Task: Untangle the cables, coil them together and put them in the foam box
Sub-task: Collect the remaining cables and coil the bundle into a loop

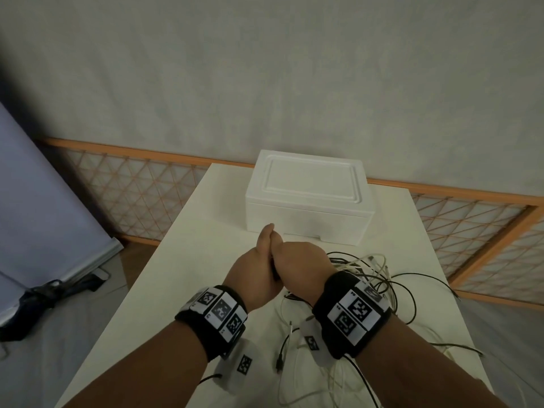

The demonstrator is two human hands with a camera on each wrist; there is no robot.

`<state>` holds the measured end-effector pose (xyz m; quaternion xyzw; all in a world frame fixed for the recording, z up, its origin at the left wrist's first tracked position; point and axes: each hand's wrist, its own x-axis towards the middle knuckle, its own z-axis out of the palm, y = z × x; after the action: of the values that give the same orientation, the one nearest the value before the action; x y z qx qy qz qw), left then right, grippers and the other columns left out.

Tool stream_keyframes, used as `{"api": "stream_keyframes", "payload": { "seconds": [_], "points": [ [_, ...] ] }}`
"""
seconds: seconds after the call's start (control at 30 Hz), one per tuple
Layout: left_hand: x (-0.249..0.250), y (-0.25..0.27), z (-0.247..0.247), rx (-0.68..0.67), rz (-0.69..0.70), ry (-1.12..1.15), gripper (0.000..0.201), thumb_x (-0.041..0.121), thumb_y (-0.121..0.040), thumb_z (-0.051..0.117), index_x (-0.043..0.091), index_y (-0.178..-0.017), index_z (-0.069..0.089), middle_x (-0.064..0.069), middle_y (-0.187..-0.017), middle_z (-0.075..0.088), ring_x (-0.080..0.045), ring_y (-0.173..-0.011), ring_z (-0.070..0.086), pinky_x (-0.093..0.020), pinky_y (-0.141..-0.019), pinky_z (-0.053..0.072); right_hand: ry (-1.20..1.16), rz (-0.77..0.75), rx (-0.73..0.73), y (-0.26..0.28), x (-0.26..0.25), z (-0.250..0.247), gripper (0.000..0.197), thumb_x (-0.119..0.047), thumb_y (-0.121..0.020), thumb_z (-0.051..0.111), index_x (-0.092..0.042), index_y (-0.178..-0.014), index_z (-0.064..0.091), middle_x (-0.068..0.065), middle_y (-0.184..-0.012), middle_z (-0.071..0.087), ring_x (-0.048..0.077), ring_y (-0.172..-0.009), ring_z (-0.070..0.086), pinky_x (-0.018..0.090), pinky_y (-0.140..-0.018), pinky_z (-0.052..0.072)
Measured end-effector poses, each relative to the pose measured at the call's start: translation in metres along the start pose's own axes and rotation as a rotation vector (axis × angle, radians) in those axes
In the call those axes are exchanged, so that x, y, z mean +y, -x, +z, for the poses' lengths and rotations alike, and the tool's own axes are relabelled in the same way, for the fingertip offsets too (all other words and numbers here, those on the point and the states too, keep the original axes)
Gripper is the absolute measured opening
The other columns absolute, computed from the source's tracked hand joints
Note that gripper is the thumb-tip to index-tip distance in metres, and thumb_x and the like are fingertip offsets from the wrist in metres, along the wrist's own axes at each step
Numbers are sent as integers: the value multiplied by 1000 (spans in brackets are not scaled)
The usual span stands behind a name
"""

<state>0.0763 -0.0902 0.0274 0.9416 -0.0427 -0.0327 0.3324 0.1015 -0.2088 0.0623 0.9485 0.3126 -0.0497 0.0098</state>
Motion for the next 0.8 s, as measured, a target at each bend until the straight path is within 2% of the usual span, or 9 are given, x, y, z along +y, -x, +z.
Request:
{"api": "stream_keyframes", "payload": {
  "seconds": [0.13, 0.23, 0.33, 0.43, 0.53, 0.6, 0.67, 0.73, 0.8],
  "points": [
    [-4, -1, 3, 30, 13, -167, 89, 22, -88, 57, 17, -153, -4, 0, -96, 66, -15, -71, 55, -27, -64, 42, -117, -5, -22, 0, 2, 4, 51, 2, -85, 47, 3, -133, 30, 3, -70, 50, 23, -62, 52, 28, -47, 35],
    [-8, -5, 0, 42, 79, -286, 71, 21, -86, 56, 18, -150, 24, -2, -116, 64, -21, -91, 63, -31, -75, 48, -234, 15, -27, 0, 1, 5, 45, -1, -84, 50, 2, -127, 38, 14, -98, 63, 28, -85, 62, 32, -64, 46],
    [-11, -9, -6, 39, 126, -426, 38, 21, -85, 54, 17, -122, 52, -3, -109, 63, -24, -90, 62, -29, -68, 44, -267, 81, -21, -3, 4, 14, 24, -13, -84, 53, -6, -108, 52, 5, -94, 61, 23, -85, 59, 30, -68, 44],
    [-18, -9, -17, 84, 137, -475, 12, 19, -84, 55, 13, -94, 57, -4, -92, 59, -27, -76, 59, -30, -59, 40, -260, 199, -5, -2, 17, 22, 20, -36, -88, 52, -18, -80, 49, -9, -72, 47, 17, -72, 50, 29, -61, 40],
    [-24, -8, -21, 121, 173, -468, 9, 17, -81, 61, 14, -89, 57, -1, -84, 57, -26, -68, 57, -28, -54, 36, -116, 178, 29, 3, 23, 32, 29, -41, -94, 42, -18, -94, 58, -6, -77, 52, 21, -77, 57, 30, -61, 40],
    [-22, -8, -24, 32, 155, -512, 21, 24, -83, 60, 19, -104, 57, 2, -98, 58, -24, -85, 61, -29, -69, 41, -68, 154, -4, 4, 21, 35, 31, -36, -95, 38, -19, -108, 60, -1, -83, 58, 23, -81, 60, 30, -61, 39],
    [-18, -6, -27, -157, 67, -636, 65, 43, -78, 69, 24, -134, 42, 1, -133, 48, -30, -126, 46, -48, -107, 27, -48, 154, -49, 2, 22, 36, 31, -32, -94, 36, -19, -110, 60, -1, -81, 56, 23, -74, 56, 30, -59, 39],
    [-3, 0, -31, -250, 42, -761, 118, 59, -64, 77, 22, -152, 8, -7, -159, 13, -40, -147, 5, -65, -111, -4, -41, 149, -87, 2, 22, 32, 29, -29, -93, 37, -16, -105, 60, 0, -82, 56, 23, -71, 53, 31, -59, 39],
    [17, 5, -24, -237, 156, -804, 126, 55, -65, 79, 18, -153, -4, -9, -162, 4, -38, -147, -6, -64, -114, -7, -10, 103, -69, 4, 17, 26, 28, -25, -95, 38, -11, -105, 60, 7, -93, 63, 27, -82, 60, 33, -64, 44]
  ]
}}
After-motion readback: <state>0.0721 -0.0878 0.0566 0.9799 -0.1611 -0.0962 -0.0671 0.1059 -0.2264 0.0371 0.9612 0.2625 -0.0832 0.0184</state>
